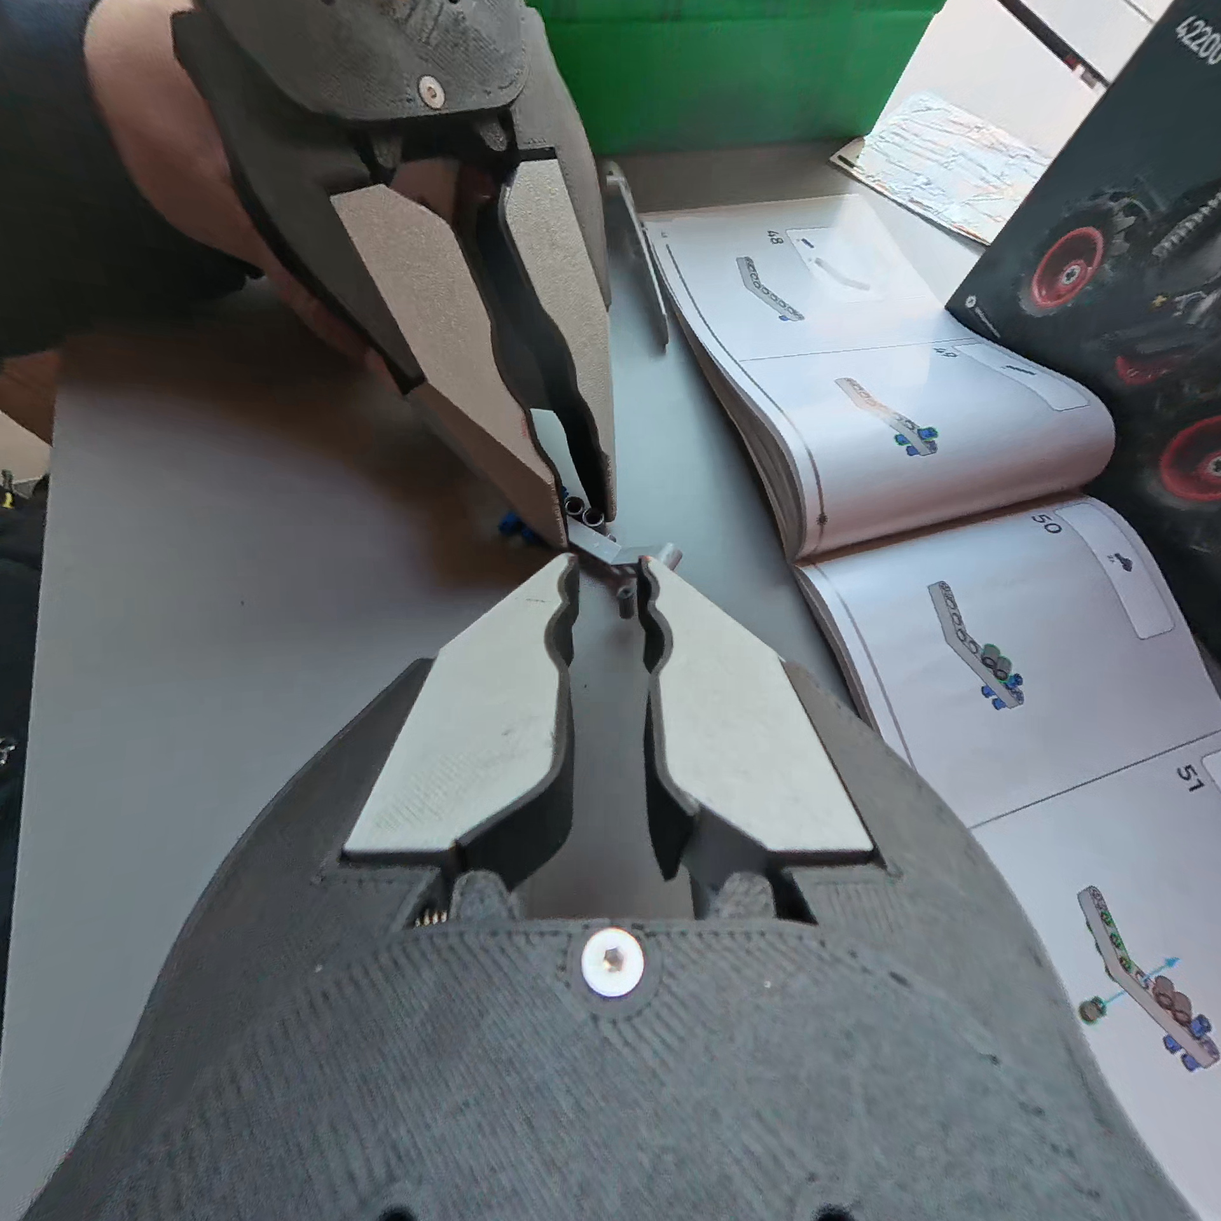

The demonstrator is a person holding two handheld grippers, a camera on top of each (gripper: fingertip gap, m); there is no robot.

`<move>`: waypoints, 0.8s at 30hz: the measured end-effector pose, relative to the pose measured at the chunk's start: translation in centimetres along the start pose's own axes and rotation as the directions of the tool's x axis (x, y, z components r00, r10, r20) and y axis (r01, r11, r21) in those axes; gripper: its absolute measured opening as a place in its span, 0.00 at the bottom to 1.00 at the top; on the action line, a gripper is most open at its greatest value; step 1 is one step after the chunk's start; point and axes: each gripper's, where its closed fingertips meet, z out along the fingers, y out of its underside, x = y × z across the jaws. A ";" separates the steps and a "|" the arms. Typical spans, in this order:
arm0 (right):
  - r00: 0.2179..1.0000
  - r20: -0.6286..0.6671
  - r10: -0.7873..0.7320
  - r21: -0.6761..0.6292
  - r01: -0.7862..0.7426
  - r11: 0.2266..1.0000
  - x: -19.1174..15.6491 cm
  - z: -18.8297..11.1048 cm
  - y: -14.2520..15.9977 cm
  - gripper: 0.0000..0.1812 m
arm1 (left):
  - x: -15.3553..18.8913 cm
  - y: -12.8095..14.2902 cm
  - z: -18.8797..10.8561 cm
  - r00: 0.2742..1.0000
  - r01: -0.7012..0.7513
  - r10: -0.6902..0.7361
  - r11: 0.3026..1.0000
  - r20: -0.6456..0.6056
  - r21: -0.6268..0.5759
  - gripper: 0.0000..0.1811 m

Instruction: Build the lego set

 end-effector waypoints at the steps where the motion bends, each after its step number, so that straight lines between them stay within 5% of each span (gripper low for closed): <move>1: 1.000 0.002 -0.015 -0.007 0.015 1.000 -0.2 0.0 0.1 0.07 | 0.0 0.0 0.0 1.000 0.002 -0.002 1.000 -0.004 0.000 0.08; 5: 0.998 0.035 -0.050 -0.041 0.051 0.998 -0.9 0.0 0.8 0.00 | 0.0 0.0 0.0 0.999 0.028 -0.028 1.000 -0.028 -0.001 0.07; 17: 0.997 0.008 0.081 0.074 -0.081 0.994 1.9 -3.9 1.1 0.08 | 0.2 0.0 -0.1 0.996 0.056 -0.056 0.998 -0.062 -0.004 0.07; 24: 1.000 0.007 0.021 -0.125 -0.020 0.992 1.8 -1.5 3.3 0.10 | 0.2 0.0 -0.1 0.994 0.073 -0.073 0.997 -0.078 -0.006 0.07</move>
